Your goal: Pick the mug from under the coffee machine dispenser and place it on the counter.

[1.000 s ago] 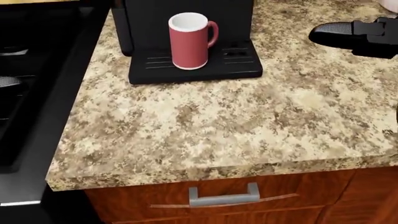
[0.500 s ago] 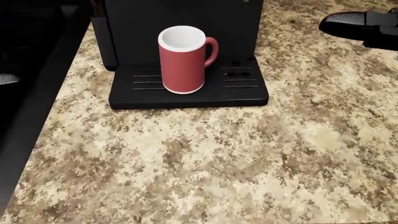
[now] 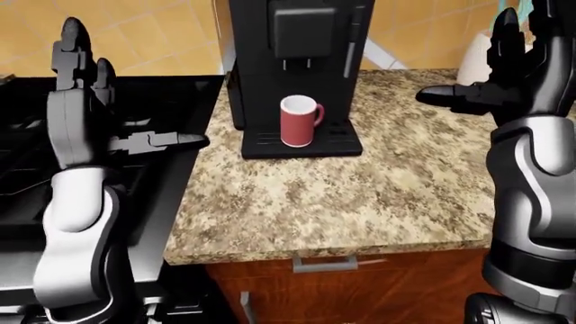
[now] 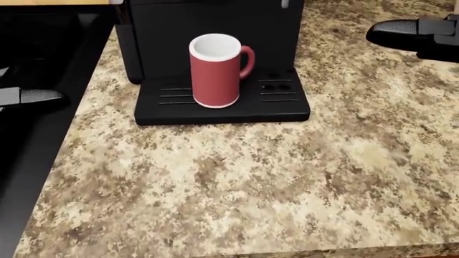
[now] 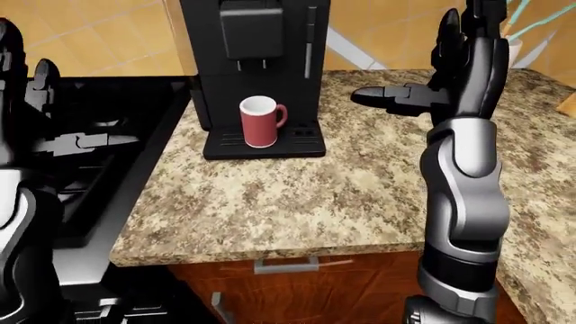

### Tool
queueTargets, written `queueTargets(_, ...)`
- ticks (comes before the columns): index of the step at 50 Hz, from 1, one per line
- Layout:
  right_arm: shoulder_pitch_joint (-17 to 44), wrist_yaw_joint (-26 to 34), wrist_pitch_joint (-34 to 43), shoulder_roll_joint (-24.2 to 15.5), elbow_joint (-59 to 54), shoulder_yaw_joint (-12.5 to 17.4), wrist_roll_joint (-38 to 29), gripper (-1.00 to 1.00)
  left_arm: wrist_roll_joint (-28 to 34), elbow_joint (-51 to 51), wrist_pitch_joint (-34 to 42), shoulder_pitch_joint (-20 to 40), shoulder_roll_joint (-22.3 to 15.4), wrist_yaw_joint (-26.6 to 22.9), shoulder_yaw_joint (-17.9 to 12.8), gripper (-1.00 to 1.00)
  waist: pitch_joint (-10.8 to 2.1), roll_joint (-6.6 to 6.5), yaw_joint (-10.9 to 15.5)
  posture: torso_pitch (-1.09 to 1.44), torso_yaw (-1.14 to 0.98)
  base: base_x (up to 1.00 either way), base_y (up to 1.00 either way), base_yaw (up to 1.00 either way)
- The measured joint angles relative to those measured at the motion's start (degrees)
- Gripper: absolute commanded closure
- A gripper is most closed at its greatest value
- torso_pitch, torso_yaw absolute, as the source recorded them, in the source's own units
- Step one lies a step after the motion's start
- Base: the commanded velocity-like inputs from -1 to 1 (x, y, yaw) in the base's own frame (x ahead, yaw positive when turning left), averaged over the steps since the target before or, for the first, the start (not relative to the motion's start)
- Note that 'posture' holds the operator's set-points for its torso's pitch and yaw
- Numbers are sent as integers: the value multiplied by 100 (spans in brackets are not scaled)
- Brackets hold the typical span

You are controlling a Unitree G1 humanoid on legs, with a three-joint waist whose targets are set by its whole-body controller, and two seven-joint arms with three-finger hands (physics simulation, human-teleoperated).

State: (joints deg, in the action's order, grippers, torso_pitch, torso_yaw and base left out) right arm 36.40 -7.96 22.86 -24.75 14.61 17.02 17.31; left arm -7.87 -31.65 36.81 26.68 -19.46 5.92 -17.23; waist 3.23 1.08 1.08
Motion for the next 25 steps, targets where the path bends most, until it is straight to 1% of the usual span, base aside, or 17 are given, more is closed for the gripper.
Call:
queueTargets(7, -20, 45, 1, 25, -24, -23, -126, -100, 171, 577, 123, 452, 236, 197, 333, -100, -12, 23, 2, 0, 0, 0, 0, 0)
queueTargets(16, -33, 68, 10, 20, -19, 17, -192, -100, 19, 1508, 38, 925, 416, 426, 509, -100, -36, 36, -21, 0, 0, 0, 0, 0)
queueTargets(20, -45, 76, 12, 28, -32, 12, -204, -100, -64, 1854, 16, 1126, 468, 584, 593, -100, -40, 28, -37, 0, 0, 0, 0, 0)
queueTargets(25, -73, 76, 35, 47, -16, 12, -206, -100, -101, 2544, -142, 1490, 556, 773, 729, -100, -53, 10, -52, 0, 0, 0, 0, 0)
